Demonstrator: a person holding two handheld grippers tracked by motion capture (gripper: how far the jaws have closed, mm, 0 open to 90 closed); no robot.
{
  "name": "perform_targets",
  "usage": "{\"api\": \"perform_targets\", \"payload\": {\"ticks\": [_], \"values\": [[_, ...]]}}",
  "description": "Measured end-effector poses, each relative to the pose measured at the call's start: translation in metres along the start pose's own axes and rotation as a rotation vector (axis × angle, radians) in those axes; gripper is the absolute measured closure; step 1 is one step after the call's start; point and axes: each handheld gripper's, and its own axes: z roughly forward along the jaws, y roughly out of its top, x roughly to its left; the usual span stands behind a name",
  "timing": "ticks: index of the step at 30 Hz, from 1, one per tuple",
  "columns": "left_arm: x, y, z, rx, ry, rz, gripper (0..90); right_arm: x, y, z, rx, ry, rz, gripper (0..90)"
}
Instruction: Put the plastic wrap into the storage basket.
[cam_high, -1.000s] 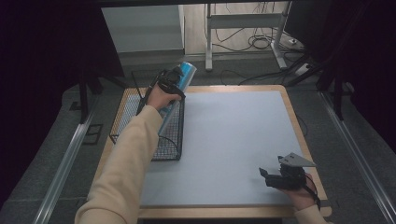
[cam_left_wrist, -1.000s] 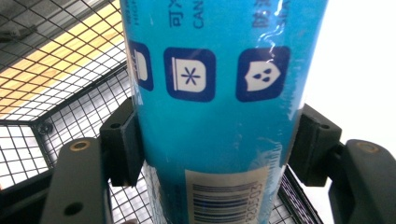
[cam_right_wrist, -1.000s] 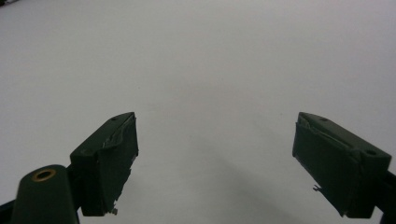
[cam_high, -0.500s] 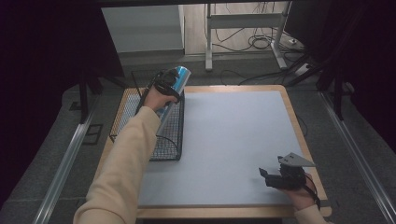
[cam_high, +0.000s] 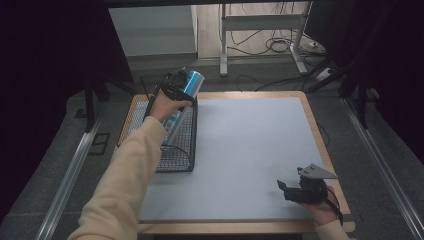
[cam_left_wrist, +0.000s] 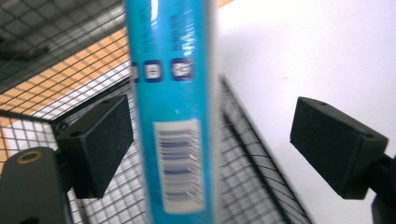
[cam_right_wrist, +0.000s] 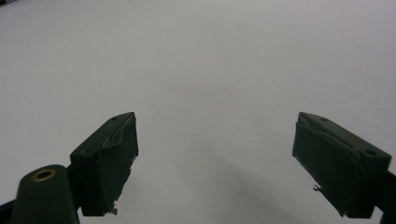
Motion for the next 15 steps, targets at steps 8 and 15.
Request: {"api": "perform_targets", "payload": {"ticks": [8, 15], "values": [[-0.026, -0.022, -0.036, -0.1, -0.119, 0.04, 13.0, 0.002, 0.0, 0.0, -0.001, -0.004, -0.005, 14.7], [-0.061, -0.054, -0.061, -0.175, -0.213, 0.107, 14.2, 0.001, 0.001, -0.002, -0.012, -0.008, -0.004, 14.7]]}}
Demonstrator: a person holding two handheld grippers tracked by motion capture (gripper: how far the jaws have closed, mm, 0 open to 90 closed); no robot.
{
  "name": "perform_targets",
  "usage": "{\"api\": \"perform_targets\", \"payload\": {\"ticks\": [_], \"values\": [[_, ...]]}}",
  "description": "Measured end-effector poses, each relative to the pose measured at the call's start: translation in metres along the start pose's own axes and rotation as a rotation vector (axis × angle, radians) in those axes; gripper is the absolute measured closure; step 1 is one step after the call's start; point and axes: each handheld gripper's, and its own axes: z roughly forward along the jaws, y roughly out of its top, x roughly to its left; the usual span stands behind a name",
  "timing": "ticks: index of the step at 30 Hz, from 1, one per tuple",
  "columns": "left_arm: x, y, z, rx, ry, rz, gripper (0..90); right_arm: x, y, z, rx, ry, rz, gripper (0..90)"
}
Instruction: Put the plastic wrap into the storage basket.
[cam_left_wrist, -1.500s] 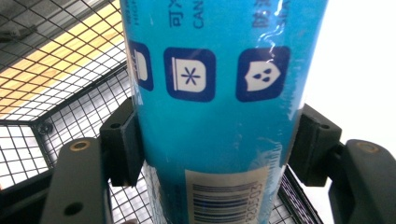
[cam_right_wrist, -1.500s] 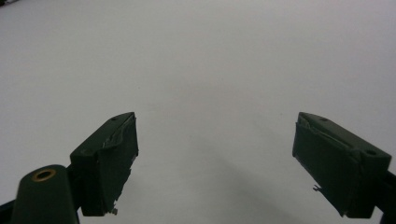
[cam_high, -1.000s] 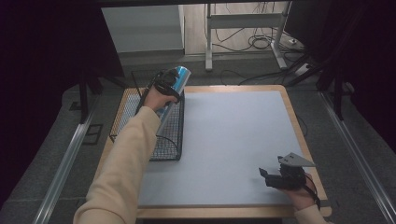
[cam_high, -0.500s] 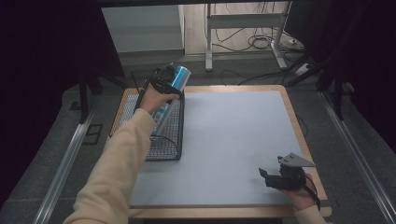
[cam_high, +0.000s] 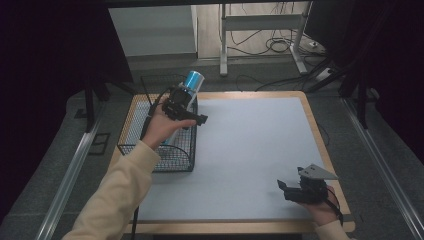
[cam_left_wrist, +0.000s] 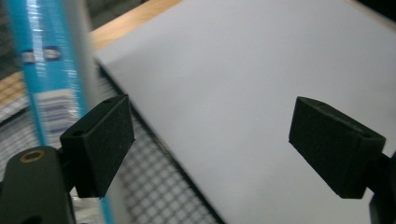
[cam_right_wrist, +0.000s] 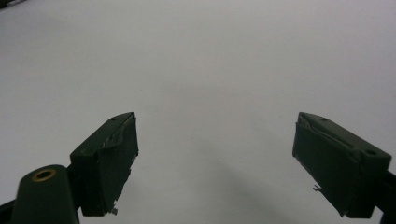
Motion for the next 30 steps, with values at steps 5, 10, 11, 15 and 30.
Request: {"api": "perform_targets", "payload": {"ticks": [5, 10, 11, 15, 30], "values": [[-0.035, -0.013, 0.0, -0.032, -0.056, 0.048, 14.2, 0.0, 0.0, 0.0, 0.0, -0.002, -0.001, 14.7], [-0.067, -0.029, 0.003, -0.049, -0.128, 0.102, 14.0, 0.001, 0.0, -0.002, -0.005, -0.004, -0.006, 14.7], [-0.072, -0.033, 0.004, -0.047, -0.14, 0.111, 14.0, 0.001, 0.0, -0.002, -0.006, -0.005, -0.005, 14.7], [-0.086, -0.049, 0.01, -0.048, -0.159, 0.121, 14.0, 0.0, 0.0, -0.001, -0.003, -0.003, -0.004, 14.7], [-0.101, -0.105, 0.052, 0.037, -0.2, 0.098, 14.5, 0.001, 0.0, -0.001, -0.014, -0.007, -0.006, 14.7]]}}
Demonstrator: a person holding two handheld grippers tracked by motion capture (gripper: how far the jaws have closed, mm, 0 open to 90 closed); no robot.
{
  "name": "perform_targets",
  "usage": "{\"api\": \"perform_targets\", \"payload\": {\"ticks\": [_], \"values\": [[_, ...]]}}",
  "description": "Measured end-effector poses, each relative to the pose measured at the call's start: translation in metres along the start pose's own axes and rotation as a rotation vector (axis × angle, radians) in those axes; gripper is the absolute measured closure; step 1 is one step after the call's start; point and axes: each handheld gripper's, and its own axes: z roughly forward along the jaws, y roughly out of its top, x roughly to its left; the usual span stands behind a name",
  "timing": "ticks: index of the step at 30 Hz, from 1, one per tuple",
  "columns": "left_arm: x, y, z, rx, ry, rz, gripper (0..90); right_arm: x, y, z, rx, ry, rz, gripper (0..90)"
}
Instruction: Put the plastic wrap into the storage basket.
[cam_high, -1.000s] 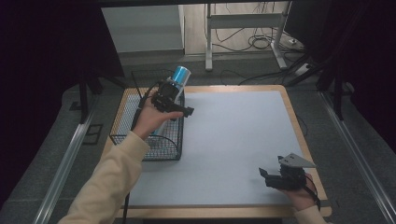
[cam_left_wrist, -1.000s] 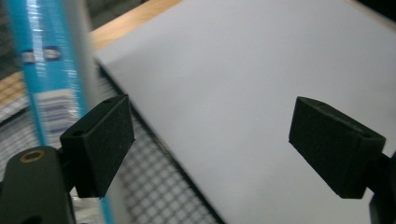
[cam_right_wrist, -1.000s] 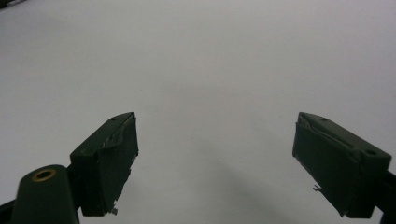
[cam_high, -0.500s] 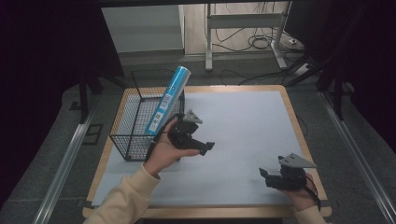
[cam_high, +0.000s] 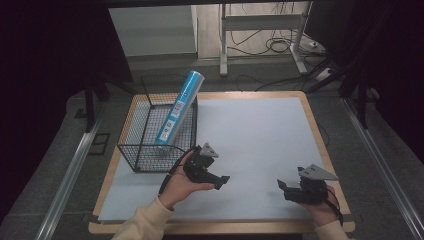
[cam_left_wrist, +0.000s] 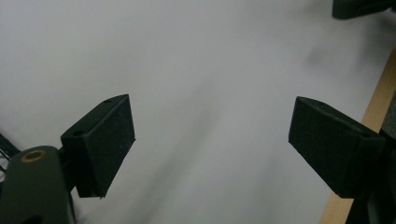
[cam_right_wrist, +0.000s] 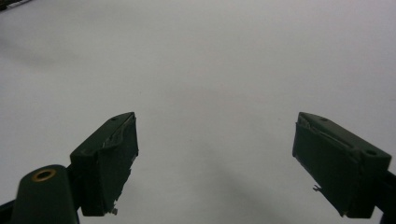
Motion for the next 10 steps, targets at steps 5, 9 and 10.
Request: {"api": "perform_targets", "payload": {"ticks": [5, 9, 10], "values": [[0.0015, -0.0015, 0.0022, -0.007, 0.0, -0.007, 14.5, -0.0006, 0.0002, -0.0007, -0.005, 0.0, -0.008, 14.7], [-0.0002, -0.0035, 0.004, -0.003, 0.003, 0.001, 14.5, -0.0003, 0.0011, -0.0009, -0.018, 0.0, -0.004, 13.1], [-0.0002, -0.0035, 0.004, -0.003, 0.003, 0.001, 14.5, -0.0003, 0.0011, -0.0009, -0.018, 0.0, -0.004, 13.1]]}}
